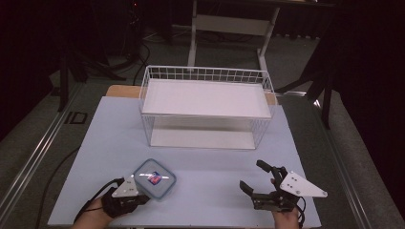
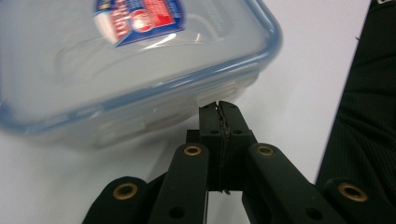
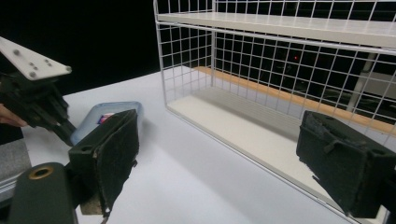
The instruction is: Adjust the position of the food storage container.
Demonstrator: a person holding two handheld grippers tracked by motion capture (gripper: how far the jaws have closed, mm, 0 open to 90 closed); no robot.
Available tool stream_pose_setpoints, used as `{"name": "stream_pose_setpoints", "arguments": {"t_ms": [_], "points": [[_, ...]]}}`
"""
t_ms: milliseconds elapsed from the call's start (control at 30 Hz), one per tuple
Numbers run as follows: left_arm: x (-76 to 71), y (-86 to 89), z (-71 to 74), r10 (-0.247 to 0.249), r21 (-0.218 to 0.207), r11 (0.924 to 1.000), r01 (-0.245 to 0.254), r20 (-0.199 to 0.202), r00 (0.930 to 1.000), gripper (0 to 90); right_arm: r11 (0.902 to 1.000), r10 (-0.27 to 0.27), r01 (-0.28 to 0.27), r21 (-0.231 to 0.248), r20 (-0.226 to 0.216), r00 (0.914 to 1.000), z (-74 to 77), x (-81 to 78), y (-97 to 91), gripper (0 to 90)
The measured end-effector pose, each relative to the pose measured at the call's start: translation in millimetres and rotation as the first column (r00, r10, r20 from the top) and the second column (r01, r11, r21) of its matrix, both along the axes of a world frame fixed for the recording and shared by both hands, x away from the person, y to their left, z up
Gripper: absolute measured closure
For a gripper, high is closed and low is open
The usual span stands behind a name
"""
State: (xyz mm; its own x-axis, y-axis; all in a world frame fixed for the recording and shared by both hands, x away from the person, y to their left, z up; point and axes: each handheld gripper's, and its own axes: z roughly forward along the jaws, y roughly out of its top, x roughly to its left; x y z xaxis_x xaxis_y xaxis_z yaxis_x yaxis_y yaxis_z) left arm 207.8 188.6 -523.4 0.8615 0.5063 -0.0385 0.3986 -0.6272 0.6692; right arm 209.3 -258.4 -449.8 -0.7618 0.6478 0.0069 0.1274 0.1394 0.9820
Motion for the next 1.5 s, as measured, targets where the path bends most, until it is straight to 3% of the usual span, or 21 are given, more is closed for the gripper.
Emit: {"name": "stream_pose_setpoints", "arguments": {"t_ms": [200,333,433,500,533,567,600,633,733,767,800,867,933,1000,1067,1300,1367,1400,1500], "points": [[10.2,-19.7,-1.7,0.013,-0.003,0.9999,-0.013,-0.008,0.9999,90.0,1.0000,0.001,-0.001,-0.004,0.002,1.0000,0.2,-1.0,-1.1,13.0],[7.7,-27.5,0.8,-0.023,-0.019,0.9996,0.022,-0.019,0.9996,90.0,1.0000,0.001,-0.001,-0.003,0.001,1.0000,0.2,-1.0,-1.7,13.0],[2.6,-22.6,8.5,-0.028,-0.042,0.9988,0.028,-0.016,0.9995,90.0,0.9999,0.008,-0.008,-0.008,-0.003,1.0000,-0.1,-0.4,-1.4,13.1],[-1.7,-12.9,18.6,-0.011,-0.044,0.9989,0.011,0.008,0.9999,90.0,0.9999,0.010,-0.011,-0.011,-0.006,0.9999,-0.5,-0.2,-0.1,13.0],[-3.0,-2.0,27.8,0.022,-0.055,0.9983,-0.020,0.036,0.9991,90.0,0.9998,0.012,-0.012,-0.013,-0.005,0.9999,-0.5,-0.3,0.3,13.1],[-3.0,-2.0,27.8,0.022,-0.055,0.9983,-0.020,0.036,0.9991,90.0,0.9998,0.012,-0.012,-0.014,-0.003,0.9999,-0.4,-0.5,0.7,13.1],[-0.5,14.6,37.9,0.087,-0.064,0.9945,-0.082,0.079,0.9931,90.0,0.9998,0.012,-0.012,-0.016,-0.001,0.9999,-0.4,-0.8,1.1,13.0],[-0.5,14.6,37.9,0.087,-0.064,0.9945,-0.082,0.079,0.9931,90.0,0.9998,0.010,-0.010,-0.019,0.002,0.9999,-0.3,-1.0,1.6,13.0],[8.8,35.2,42.9,0.190,-0.073,0.9804,-0.183,0.114,0.9751,90.0,0.9997,0.011,-0.011,-0.021,0.004,0.9999,0.0,-1.0,1.8,13.0],[16.3,46.1,39.8,0.231,-0.084,0.9713,-0.223,0.116,0.9659,90.0,0.9997,0.010,-0.010,-0.023,0.004,0.9999,0.2,-1.0,1.7,13.0],[16.3,46.1,39.8,0.231,-0.084,0.9713,-0.223,0.116,0.9659,90.0,0.9997,0.010,-0.010,-0.021,0.008,0.9999,0.3,-0.9,1.5,13.1],[24.5,54.1,32.5,0.269,-0.071,0.9625,-0.262,0.115,0.9564,90.0,0.9997,0.010,-0.010,-0.020,0.007,0.9999,0.5,-1.0,1.2,13.1],[33.2,58.1,22.8,0.295,-0.071,0.9545,-0.290,0.076,0.9525,90.0,0.9998,0.009,-0.009,-0.018,0.005,0.9999,0.3,-0.8,0.6,13.0],[41.5,55.1,11.2,0.292,-0.051,0.9556,-0.290,0.035,0.9557,90.0,0.9998,0.011,-0.011,-0.018,0.000,0.9999,-0.1,-0.5,0.8,13.1],[43.5,49.5,7.1,0.278,-0.041,0.9599,-0.277,0.021,0.9603,90.0,0.9997,0.013,-0.013,-0.019,0.000,0.9999,-0.2,-0.9,1.2,13.1],[44.5,36.6,7.9,0.263,-0.074,0.9620,-0.263,-0.004,0.9647,90.0,0.9994,0.027,-0.027,-0.021,-0.011,0.9996,-1.2,-0.2,3.7,13.0],[44.4,32.1,8.4,0.250,-0.069,0.9659,-0.250,-0.003,0.9683,90.0,0.9994,0.027,-0.028,-0.023,-0.010,0.9996,-1.4,0.2,3.9,13.0],[44.6,22.7,9.7,0.227,-0.058,0.9721,-0.227,-0.004,0.9738,90.0,0.9994,0.027,-0.028,-0.021,-0.011,0.9996,-1.3,0.2,3.6,13.0],[44.9,13.4,10.6,0.210,-0.063,0.9755,-0.211,-0.014,0.9776,90.0,0.9995,0.024,-0.024,-0.018,-0.008,0.9997,-0.8,0.0,2.1,13.0]]}}
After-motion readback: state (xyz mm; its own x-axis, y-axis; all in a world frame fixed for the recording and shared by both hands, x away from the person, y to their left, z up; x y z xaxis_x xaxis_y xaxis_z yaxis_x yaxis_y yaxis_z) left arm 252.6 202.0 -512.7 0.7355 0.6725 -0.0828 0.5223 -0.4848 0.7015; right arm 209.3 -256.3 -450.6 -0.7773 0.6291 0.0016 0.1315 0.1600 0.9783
